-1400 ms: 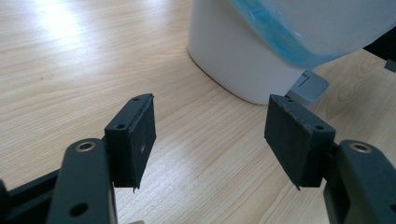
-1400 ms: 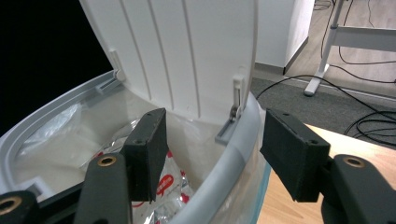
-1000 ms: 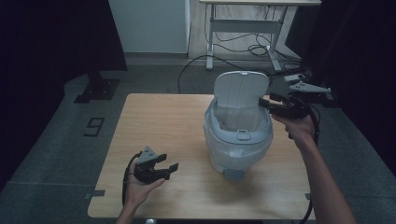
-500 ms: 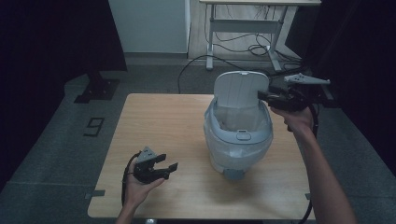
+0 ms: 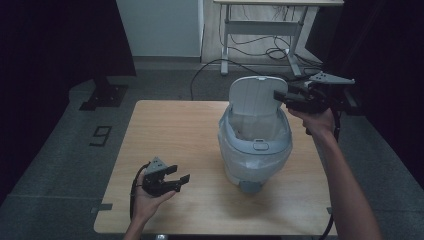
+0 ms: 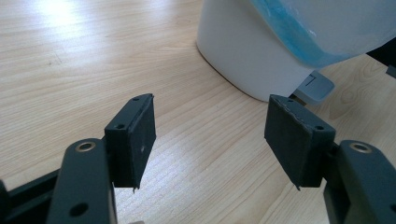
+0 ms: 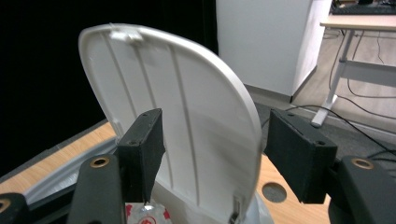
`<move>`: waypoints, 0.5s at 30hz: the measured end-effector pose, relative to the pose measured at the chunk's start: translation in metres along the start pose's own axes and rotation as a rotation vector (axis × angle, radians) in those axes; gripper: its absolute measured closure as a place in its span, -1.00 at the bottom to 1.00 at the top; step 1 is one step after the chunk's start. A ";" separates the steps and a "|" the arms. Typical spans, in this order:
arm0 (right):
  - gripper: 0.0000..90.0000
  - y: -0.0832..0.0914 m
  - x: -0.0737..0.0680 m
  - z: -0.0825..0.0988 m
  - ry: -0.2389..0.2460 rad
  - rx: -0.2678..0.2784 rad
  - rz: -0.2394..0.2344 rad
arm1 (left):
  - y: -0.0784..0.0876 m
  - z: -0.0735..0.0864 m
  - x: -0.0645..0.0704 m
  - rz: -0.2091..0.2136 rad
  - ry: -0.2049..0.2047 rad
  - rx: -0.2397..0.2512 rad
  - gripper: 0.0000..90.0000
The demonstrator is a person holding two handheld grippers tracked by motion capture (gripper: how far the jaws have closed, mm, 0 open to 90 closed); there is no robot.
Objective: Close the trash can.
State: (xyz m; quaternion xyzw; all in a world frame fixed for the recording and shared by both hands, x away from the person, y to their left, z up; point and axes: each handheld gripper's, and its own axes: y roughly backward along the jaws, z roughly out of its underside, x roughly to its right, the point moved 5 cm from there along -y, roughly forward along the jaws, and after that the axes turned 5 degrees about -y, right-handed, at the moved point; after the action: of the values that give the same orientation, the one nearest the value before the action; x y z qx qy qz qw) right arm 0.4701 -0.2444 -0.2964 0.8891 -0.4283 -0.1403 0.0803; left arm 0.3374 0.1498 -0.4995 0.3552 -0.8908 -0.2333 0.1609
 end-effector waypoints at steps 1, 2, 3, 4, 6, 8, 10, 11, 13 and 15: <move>-0.19 0.000 -0.001 -0.001 0.003 0.000 -0.001 | 0.000 0.000 0.000 0.000 0.000 0.000 -0.24; -0.19 -0.001 -0.002 -0.002 0.006 -0.002 -0.002 | 0.001 0.000 0.000 0.001 0.000 0.000 -0.24; -0.19 -0.002 -0.003 -0.002 0.009 -0.005 -0.002 | 0.001 0.000 0.000 0.001 0.001 0.001 -0.24; -0.20 -0.003 -0.004 -0.003 0.012 -0.008 0.003 | 0.001 0.000 0.000 0.002 0.002 0.003 -0.24; -0.21 -0.004 -0.005 -0.003 0.011 -0.012 0.006 | 0.001 0.000 -0.001 0.003 0.002 0.003 -0.24; -0.21 -0.004 -0.005 -0.004 0.011 -0.016 0.004 | 0.001 0.000 -0.001 0.003 0.004 0.003 -0.24; -0.20 -0.005 -0.004 -0.004 0.016 -0.021 0.004 | 0.001 0.000 -0.001 0.003 0.005 0.003 -0.24; -0.20 -0.005 -0.004 -0.004 0.020 -0.021 0.005 | 0.001 0.000 -0.001 0.003 0.005 0.003 -0.24; -0.20 -0.006 -0.004 -0.007 0.021 -0.014 0.003 | 0.002 0.000 -0.002 0.003 0.007 0.004 -0.24; -0.20 -0.006 -0.005 -0.008 0.020 -0.007 0.000 | 0.002 0.000 -0.002 0.003 0.008 0.006 -0.24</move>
State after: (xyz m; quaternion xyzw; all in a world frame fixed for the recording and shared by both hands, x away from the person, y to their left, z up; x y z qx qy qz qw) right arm 0.4745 -0.2367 -0.2891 0.8901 -0.4270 -0.1331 0.0876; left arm 0.3377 0.1520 -0.4987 0.3552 -0.8914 -0.2288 0.1640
